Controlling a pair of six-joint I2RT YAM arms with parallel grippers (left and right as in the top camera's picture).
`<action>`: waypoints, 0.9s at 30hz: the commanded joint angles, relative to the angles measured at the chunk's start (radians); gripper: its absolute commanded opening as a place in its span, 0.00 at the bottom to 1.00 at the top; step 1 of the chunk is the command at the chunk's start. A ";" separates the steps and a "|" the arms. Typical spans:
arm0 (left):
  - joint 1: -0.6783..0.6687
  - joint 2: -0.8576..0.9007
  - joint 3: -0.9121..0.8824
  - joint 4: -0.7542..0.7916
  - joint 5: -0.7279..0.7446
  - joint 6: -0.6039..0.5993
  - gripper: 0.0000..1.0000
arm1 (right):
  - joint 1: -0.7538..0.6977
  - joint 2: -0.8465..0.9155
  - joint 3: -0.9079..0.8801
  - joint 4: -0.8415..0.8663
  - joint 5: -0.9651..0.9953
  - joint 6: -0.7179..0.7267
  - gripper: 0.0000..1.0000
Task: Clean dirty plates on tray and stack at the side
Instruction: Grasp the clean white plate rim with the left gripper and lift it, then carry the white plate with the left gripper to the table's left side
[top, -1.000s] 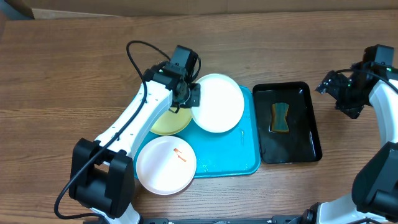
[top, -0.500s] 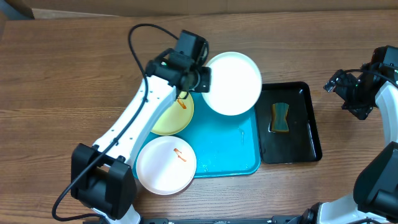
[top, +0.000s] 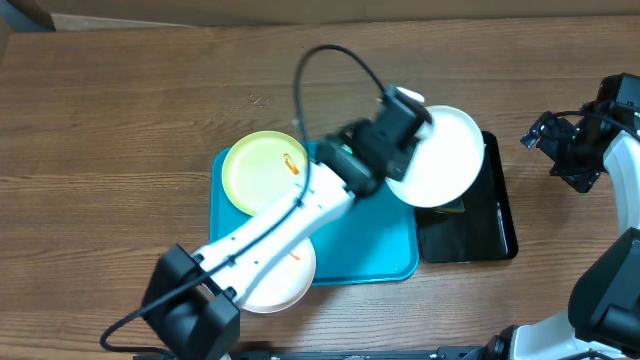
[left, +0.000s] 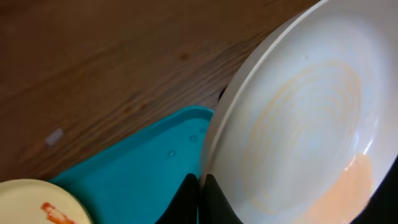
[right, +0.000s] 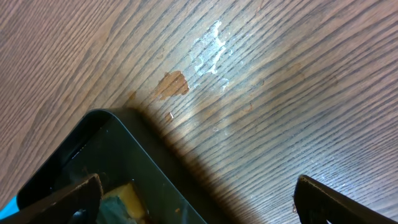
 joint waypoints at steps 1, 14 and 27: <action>-0.087 0.000 0.027 0.015 -0.279 0.063 0.04 | -0.001 -0.003 0.018 0.006 0.006 0.002 1.00; -0.350 0.000 0.027 0.086 -0.723 0.198 0.04 | -0.001 -0.003 0.018 0.006 0.006 0.002 1.00; -0.359 0.000 0.027 0.220 -0.733 0.315 0.04 | -0.001 -0.003 0.018 0.006 0.006 0.002 1.00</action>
